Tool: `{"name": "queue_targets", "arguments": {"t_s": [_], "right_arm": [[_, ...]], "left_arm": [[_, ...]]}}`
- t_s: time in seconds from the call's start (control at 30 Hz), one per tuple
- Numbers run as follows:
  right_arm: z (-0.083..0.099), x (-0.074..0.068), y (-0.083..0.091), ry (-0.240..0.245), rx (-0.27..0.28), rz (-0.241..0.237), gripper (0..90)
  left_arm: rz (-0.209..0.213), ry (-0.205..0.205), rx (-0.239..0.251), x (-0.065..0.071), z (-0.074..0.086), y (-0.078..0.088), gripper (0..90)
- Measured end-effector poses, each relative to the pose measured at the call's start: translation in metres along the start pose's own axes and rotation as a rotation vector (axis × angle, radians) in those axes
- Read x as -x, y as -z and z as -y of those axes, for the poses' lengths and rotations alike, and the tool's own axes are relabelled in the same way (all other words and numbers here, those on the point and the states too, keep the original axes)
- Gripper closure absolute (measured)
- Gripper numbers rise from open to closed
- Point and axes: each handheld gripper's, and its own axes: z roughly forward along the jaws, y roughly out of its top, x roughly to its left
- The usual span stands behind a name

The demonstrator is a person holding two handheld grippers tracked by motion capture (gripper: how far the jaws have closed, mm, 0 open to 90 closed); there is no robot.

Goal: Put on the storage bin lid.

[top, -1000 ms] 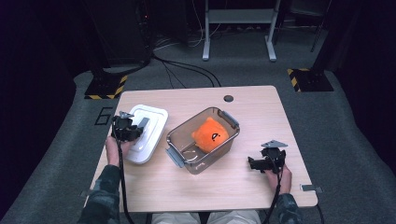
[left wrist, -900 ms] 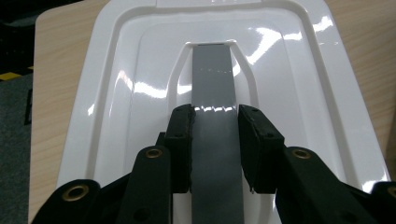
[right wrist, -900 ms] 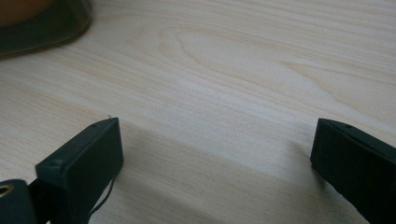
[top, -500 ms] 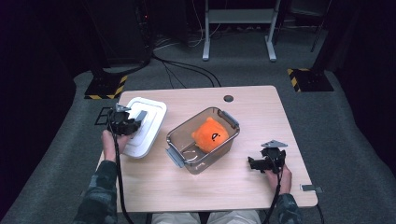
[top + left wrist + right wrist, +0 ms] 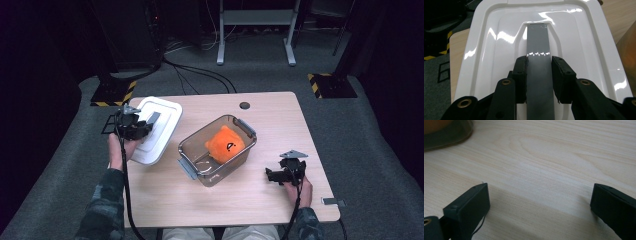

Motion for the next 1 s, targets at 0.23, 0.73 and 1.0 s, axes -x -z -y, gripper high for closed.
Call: {"name": "queue_targets", "arguments": {"t_s": [0.23,0.73,1.0], "right_arm": [[0.000,0.000,0.000,0.000,0.000,0.000,1.8],[0.000,0.000,0.000,0.000,0.000,0.000,1.8],[0.000,0.000,0.000,0.000,0.000,0.000,1.8]], "left_arm": [[0.012,-0.011,0.014,0.005,-0.009,0.005,66.5],[0.054,-0.067,0.031,0.024,-0.027,0.012,66.4],[0.078,-0.095,0.034,0.036,-0.035,0.013,66.4]]}}
